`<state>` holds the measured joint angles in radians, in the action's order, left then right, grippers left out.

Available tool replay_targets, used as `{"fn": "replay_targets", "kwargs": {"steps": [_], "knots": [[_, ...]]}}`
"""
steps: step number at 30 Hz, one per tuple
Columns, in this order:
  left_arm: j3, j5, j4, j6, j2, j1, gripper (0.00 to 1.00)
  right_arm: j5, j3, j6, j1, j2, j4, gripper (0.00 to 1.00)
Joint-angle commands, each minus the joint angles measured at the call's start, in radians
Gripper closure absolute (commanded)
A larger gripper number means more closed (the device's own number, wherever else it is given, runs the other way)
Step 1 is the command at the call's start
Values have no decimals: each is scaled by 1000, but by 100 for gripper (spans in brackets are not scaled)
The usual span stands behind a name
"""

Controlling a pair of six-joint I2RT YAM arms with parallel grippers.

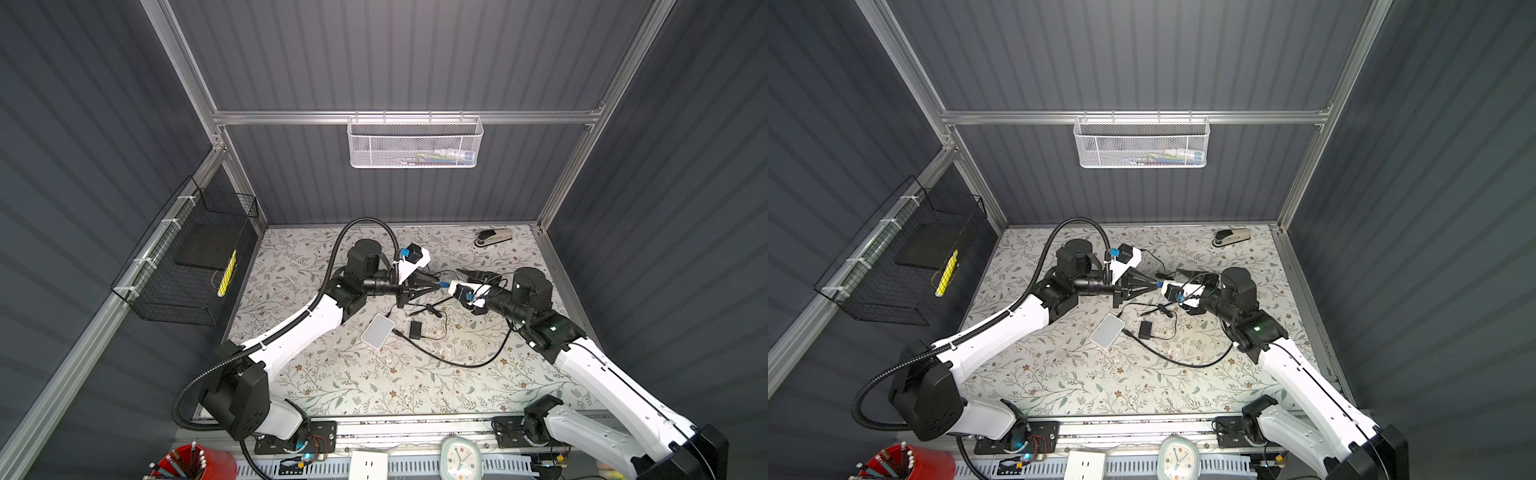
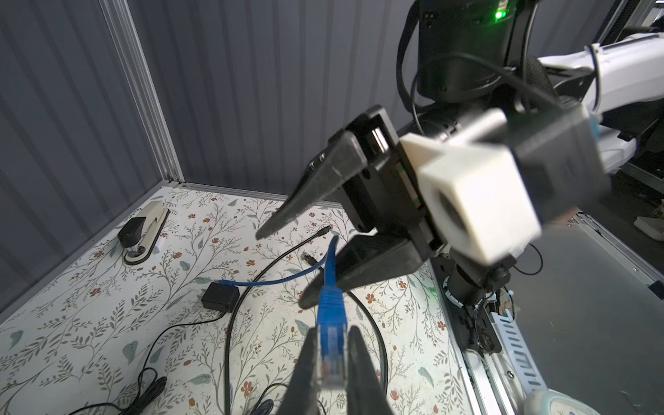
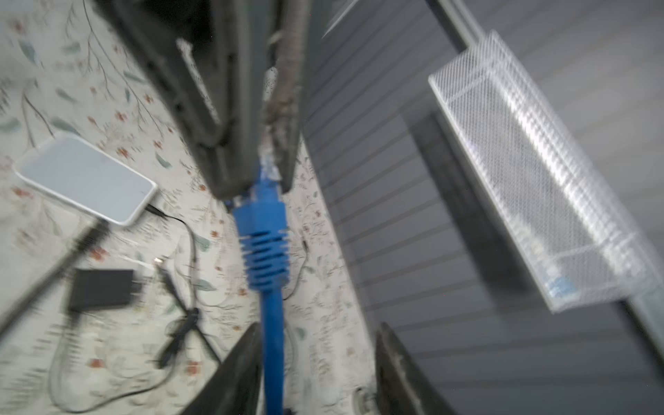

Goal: Insert the plug into the switch port

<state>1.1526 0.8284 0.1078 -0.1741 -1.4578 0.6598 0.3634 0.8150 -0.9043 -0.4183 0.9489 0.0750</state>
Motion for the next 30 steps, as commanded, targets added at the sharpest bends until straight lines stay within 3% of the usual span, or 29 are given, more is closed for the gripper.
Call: {"fn": "replay_targets", "kwargs": {"steps": [1,3,5,9,12,17,19,21,25,27,30], "knots": [[56,29,-80,-85,3,-30,94,246,138,288,108,-51,233,32],[74,45,-99,-109,2,-44,94,447,207,449,200,-50,337,26],[93,70,-117,-130,-2,-50,94,585,235,624,247,-57,320,20],[155,147,-156,-151,-33,-51,94,826,160,911,257,-54,-54,19],[190,179,-165,-140,-50,-51,94,892,85,1054,259,-6,-376,19],[193,198,-163,-130,-52,-51,94,1016,157,1054,318,197,-438,29],[187,198,-163,-130,-45,-51,94,1013,186,1042,313,240,-419,30],[174,195,-156,-127,-34,-51,94,978,197,941,294,251,-315,27],[154,193,-133,-109,-19,-51,94,904,268,617,227,298,36,24],[150,197,-133,-104,-20,-51,94,893,271,562,202,312,45,19],[148,197,-134,-102,-16,-51,94,826,213,516,169,291,-54,19]]}}
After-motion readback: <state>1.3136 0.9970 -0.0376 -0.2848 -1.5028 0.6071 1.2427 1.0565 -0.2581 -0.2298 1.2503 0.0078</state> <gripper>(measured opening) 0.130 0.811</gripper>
